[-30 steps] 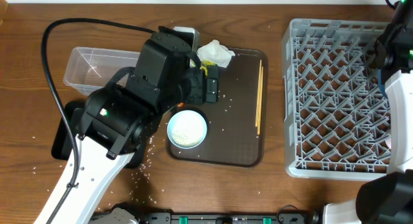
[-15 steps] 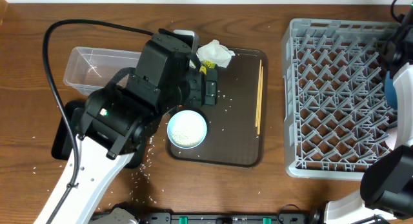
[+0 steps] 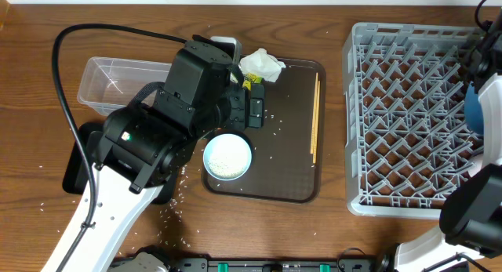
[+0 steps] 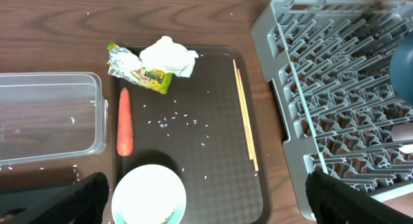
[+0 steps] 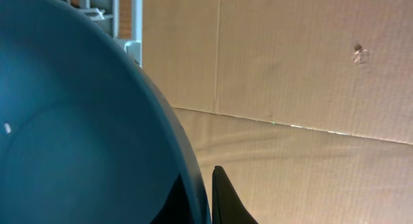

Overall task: Sort waste into correct bins and load items into the dishwasher rack
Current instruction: 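Carry the blue plate with the right gripper over the grey rack, then lower the blue plate into the rack and open the right gripper, then move the left gripper down to the white tissue on the tray, then grasp the tissue with the left gripper and drop it in the clear container, then reach the left gripper to the yellow snack wrapper on the tray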

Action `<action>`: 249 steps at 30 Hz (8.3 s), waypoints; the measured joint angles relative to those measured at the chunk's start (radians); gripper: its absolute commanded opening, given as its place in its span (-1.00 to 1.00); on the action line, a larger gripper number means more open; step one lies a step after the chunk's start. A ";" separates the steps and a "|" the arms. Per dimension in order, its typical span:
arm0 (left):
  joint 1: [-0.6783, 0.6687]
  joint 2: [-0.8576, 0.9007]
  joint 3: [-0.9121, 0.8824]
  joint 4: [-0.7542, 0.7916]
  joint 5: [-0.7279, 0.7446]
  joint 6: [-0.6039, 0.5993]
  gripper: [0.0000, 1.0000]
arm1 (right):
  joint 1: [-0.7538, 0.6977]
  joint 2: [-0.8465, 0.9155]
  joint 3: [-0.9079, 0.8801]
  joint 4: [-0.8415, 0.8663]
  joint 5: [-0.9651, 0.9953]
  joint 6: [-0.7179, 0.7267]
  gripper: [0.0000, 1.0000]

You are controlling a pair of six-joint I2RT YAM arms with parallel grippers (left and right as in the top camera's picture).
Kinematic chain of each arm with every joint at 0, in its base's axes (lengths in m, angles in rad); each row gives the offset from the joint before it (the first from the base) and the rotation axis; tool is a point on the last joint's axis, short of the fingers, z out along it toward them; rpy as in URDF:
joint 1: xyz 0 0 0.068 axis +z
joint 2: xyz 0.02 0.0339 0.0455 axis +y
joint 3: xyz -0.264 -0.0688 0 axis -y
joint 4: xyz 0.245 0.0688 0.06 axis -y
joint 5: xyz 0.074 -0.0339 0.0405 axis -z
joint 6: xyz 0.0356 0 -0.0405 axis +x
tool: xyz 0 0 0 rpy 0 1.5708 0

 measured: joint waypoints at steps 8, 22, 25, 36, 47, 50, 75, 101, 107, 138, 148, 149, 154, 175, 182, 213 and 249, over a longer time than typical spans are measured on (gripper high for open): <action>0.000 0.000 0.000 0.000 0.000 0.000 0.95 | 0.001 0.024 0.004 0.082 0.043 -0.033 -0.98; 0.000 0.000 0.000 0.000 0.000 0.000 0.95 | 0.035 0.042 0.004 0.080 0.060 -0.121 -0.97; 0.000 0.000 0.000 0.000 0.000 0.000 0.96 | 0.069 0.042 0.004 0.062 0.052 -0.117 -0.97; 0.000 0.000 0.000 -0.007 0.000 0.000 0.96 | 0.164 0.057 0.003 -0.031 0.026 -0.080 0.22; 0.000 0.000 0.000 -0.019 0.000 0.000 0.96 | 0.236 0.060 0.002 -0.152 -0.027 0.115 0.61; 0.000 0.000 0.000 -0.032 0.000 0.001 0.96 | 0.271 0.060 0.003 -0.208 -0.045 0.183 0.65; 0.201 -0.164 0.001 -0.081 -0.080 0.108 0.96 | 0.559 0.042 0.050 -0.593 -1.413 0.844 0.64; 0.203 0.296 0.001 0.117 -0.021 0.285 0.99 | 0.509 -0.207 0.050 -0.496 -1.143 1.188 0.58; 0.194 0.497 0.001 0.312 0.003 0.369 0.89 | 0.402 -0.421 0.062 -0.601 -1.027 1.272 0.93; 0.128 0.957 0.001 0.783 0.101 0.514 0.01 | 0.366 -0.472 0.066 -0.763 -0.977 1.298 0.98; 0.109 0.960 0.001 0.779 0.142 0.515 -0.88 | 0.366 -0.472 0.066 -0.785 -0.977 1.298 0.98; 0.108 0.958 0.001 0.772 0.142 0.515 -0.88 | 0.366 -0.472 0.066 -0.789 -0.977 1.298 0.98; 0.106 0.870 -0.003 0.671 0.142 0.515 -0.88 | 0.366 -0.472 0.066 -0.794 -0.977 1.298 0.98; 0.407 0.408 0.005 0.209 -0.042 0.515 -0.88 | 0.366 -0.472 0.065 -0.793 -0.975 1.298 0.98; 0.510 0.420 0.004 0.201 -0.066 0.491 -0.66 | 0.366 -0.472 0.065 -0.793 -0.975 1.298 0.98; 0.109 0.868 -0.034 0.487 -0.085 0.459 0.31 | 0.366 -0.472 0.065 -0.793 -0.991 1.299 0.99; 0.109 0.596 -0.026 0.391 0.037 0.406 -0.88 | 0.366 -0.472 0.065 -0.793 -0.995 1.299 0.98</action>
